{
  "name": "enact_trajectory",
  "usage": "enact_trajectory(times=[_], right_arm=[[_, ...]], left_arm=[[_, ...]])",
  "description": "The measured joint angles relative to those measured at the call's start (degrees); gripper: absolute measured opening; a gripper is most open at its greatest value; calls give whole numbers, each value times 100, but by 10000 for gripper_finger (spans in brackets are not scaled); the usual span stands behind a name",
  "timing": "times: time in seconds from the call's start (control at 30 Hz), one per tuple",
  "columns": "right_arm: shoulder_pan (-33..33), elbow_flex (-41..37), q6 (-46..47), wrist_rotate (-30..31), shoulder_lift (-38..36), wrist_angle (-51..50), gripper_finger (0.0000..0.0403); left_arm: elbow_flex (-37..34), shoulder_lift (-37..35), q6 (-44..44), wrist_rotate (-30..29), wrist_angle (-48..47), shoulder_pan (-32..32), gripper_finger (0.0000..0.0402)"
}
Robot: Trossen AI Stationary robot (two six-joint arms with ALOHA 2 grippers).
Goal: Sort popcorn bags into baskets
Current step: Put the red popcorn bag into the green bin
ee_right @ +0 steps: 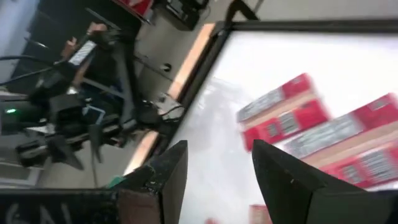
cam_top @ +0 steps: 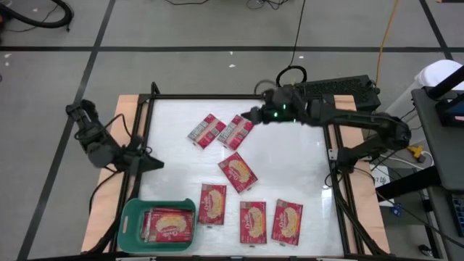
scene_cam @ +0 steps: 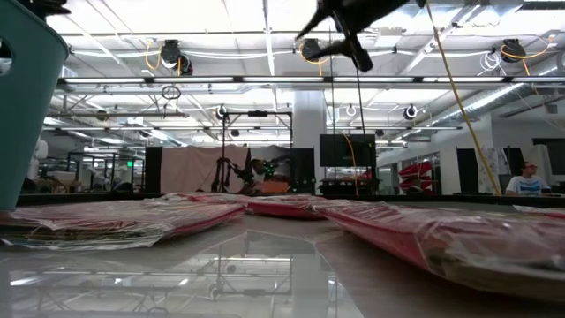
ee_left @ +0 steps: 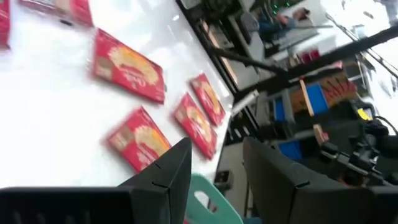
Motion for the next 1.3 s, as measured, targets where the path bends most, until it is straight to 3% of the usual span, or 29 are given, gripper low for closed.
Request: enact_trajectory(times=[0.33, 0.57, 0.73, 1.07, 1.3], right_arm=[[-1987, 0, -766, -2070, 474, -194, 171], [-2466, 0, -1505, -3226, 1173, -173, 171], [-2565, 0, -2063, -3246, 1685, -108, 189], [-2564, 0, -3201, -2904, 2667, -82, 272], [-2530, 0, -3851, -2773, 3119, 350, 282]], left_arm=[[0, 541, -246, 494, 414, 1019, 147], [0, 1103, -266, 505, 1021, 1781, 147], [0, 1606, -266, 685, 1392, 2277, 147], [0, 2556, -199, 1046, 2459, 2891, 147], [0, 2785, -35, 1546, 2588, 3352, 147]])
